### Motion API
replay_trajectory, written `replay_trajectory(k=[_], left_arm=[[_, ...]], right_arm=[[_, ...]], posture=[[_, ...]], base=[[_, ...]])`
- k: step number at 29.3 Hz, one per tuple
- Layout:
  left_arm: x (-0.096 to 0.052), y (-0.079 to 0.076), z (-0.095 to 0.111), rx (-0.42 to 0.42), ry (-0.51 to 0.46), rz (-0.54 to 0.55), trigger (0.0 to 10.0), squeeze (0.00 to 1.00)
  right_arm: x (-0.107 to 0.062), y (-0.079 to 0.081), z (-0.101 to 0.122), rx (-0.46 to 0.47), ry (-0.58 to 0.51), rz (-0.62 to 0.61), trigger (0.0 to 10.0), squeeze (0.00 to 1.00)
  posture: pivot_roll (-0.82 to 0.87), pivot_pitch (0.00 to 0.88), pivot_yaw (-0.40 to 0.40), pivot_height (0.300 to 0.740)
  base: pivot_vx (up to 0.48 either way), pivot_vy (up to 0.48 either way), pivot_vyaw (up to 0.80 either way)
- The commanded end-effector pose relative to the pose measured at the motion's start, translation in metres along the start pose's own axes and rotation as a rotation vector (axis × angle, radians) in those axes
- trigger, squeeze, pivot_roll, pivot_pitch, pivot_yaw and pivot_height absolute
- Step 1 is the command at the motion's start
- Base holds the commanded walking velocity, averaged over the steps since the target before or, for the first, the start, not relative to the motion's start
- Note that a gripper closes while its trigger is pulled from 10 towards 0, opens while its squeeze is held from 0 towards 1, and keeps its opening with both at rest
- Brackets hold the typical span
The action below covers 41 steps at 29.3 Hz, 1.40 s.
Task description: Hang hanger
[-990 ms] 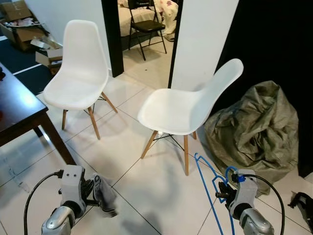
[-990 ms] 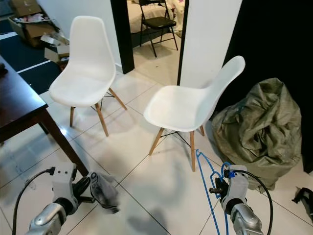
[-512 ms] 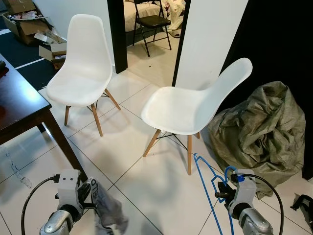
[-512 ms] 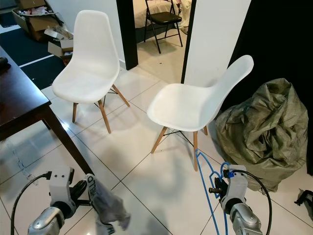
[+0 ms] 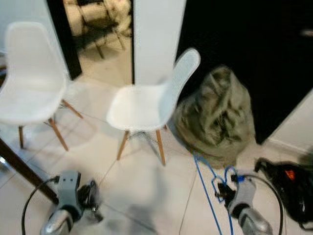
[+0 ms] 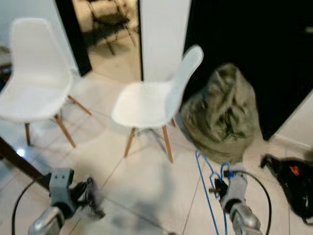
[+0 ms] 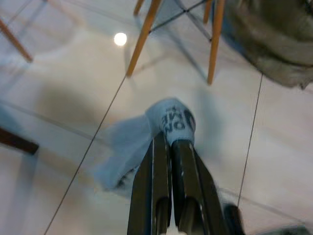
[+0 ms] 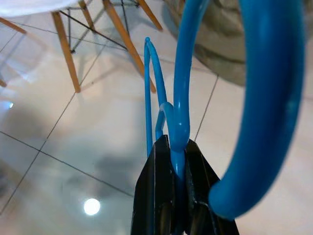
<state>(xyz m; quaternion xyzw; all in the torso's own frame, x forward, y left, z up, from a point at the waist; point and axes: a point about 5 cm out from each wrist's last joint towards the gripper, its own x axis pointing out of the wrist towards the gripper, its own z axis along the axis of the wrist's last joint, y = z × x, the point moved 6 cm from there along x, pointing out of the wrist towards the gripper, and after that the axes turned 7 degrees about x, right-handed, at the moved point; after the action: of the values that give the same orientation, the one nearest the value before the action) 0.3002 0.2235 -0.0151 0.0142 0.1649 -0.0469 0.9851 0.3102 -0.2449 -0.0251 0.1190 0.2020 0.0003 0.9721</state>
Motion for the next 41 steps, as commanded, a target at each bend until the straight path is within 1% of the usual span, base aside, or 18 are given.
replay_trajectory(k=[1, 8, 19, 22, 24, 25, 26, 27, 29, 31, 32, 34, 35, 36, 37, 38, 39, 41], left_arm=[[-0.001, -0.003, -0.006, 0.008, 0.016, -0.009, 10.0, 0.0], [-0.001, -0.003, -0.006, 0.006, 0.014, -0.006, 10.0, 0.0], [0.0, 0.002, -0.003, 0.025, 0.0, 0.015, 10.0, 0.0], [0.006, 0.021, 0.031, 0.054, -0.074, 0.063, 10.0, 0.0], [0.006, 0.021, 0.031, 0.054, -0.074, 0.063, 10.0, 0.0], [0.009, 0.027, 0.046, 0.072, -0.105, 0.075, 10.0, 0.0], [0.009, 0.027, 0.046, 0.072, -0.105, 0.075, 10.0, 0.0], [0.011, 0.03, 0.058, 0.086, -0.129, 0.084, 10.0, 0.0], [0.017, 0.031, 0.096, 0.117, -0.209, 0.08, 10.0, 0.0], [0.017, 0.031, 0.096, 0.117, -0.209, 0.08, 10.0, 0.0], [0.019, 0.028, 0.121, 0.14, -0.26, 0.06, 10.0, 0.0], [0.019, 0.028, 0.121, 0.14, -0.26, 0.06, 10.0, 0.0], [0.021, 0.022, 0.147, 0.172, -0.308, 0.035, 10.0, 0.0], [0.021, 0.022, 0.147, 0.172, -0.308, 0.035, 10.0, 0.0], [0.021, 0.018, 0.178, 0.215, -0.365, 0.015, 10.0, 0.0], [0.021, 0.018, 0.178, 0.215, -0.365, 0.015, 10.0, 0.0], [0.019, 0.015, 0.197, 0.243, -0.398, 0.005, 10.0, 0.0], [0.014, 0.013, 0.232, 0.314, -0.455, -0.006, 10.0, 0.0]], right_arm=[[-0.003, -0.004, -0.003, 0.007, 0.001, -0.012, 10.0, 0.0], [-0.002, -0.005, -0.002, 0.012, -0.006, -0.016, 10.0, 0.0], [-0.003, -0.002, 0.002, -0.013, -0.028, 0.017, 10.0, 0.0], [0.0, 0.016, 0.044, -0.008, -0.139, 0.173, 10.0, 0.0], [0.0, 0.016, 0.044, -0.008, -0.139, 0.173, 10.0, 0.0], [0.0, 0.026, 0.06, -0.034, -0.169, 0.244, 10.0, 0.0], [0.0, 0.026, 0.06, -0.034, -0.169, 0.244, 10.0, 0.0], [-0.001, 0.033, 0.072, -0.066, -0.185, 0.3, 10.0, 0.0], [-0.003, 0.049, 0.097, -0.148, -0.22, 0.396, 10.0, 0.0], [-0.003, 0.049, 0.097, -0.148, -0.22, 0.396, 10.0, 0.0], [-0.005, 0.06, 0.115, -0.18, -0.255, 0.442, 10.0, 0.0], [-0.005, 0.06, 0.115, -0.18, -0.255, 0.442, 10.0, 0.0], [-0.009, 0.079, 0.131, -0.214, -0.296, 0.508, 10.0, 0.0], [-0.009, 0.079, 0.131, -0.214, -0.296, 0.508, 10.0, 0.0], [-0.018, 0.111, 0.148, -0.234, -0.344, 0.623, 10.0, 0.0], [-0.018, 0.111, 0.148, -0.234, -0.344, 0.623, 10.0, 0.0], [-0.027, 0.133, 0.157, -0.244, -0.369, 0.707, 10.0, 0.0], [-0.045, 0.174, 0.162, -0.308, -0.377, 0.858, 10.0, 0.0]], posture=[[0.02, 0.144, -0.015, 0.74], [0.02, 0.144, -0.015, 0.74], [0.02, 0.139, -0.017, 0.74], [0.02, 0.137, -0.017, 0.74], [0.02, 0.137, -0.017, 0.74], [0.02, 0.137, -0.017, 0.74], [0.02, 0.137, -0.017, 0.74], [0.02, 0.137, -0.017, 0.74], [0.02, 0.132, -0.02, 0.74], [0.02, 0.132, -0.02, 0.74], [0.02, 0.128, -0.022, 0.74], [0.02, 0.128, -0.022, 0.74], [0.02, 0.122, -0.024, 0.74], [0.02, 0.122, -0.024, 0.74], [0.02, 0.121, -0.025, 0.74], [0.02, 0.121, -0.025, 0.74], [0.02, 0.121, -0.025, 0.74], [0.02, 0.12, -0.027, 0.74]], base=[[0.0, 0.0, -0.8], [0.0, 0.0, -0.63], [0.0, 0.0, 0.0], [0.0, 0.0, 0.0], [0.0, 0.0, 0.0], [0.0, 0.0, 0.0], [0.0, 0.0, 0.0], [0.0, 0.0, 0.0], [0.0, 0.0, 0.0], [0.0, 0.0, 0.0], [0.0, 0.0, 0.0], [0.0, 0.0, 0.0], [0.0, 0.0, 0.0], [0.0, 0.0, 0.0], [0.0, 0.0, 0.0], [0.0, 0.0, 0.0], [0.0, 0.0, 0.71], [0.0, 0.0, 0.76]])
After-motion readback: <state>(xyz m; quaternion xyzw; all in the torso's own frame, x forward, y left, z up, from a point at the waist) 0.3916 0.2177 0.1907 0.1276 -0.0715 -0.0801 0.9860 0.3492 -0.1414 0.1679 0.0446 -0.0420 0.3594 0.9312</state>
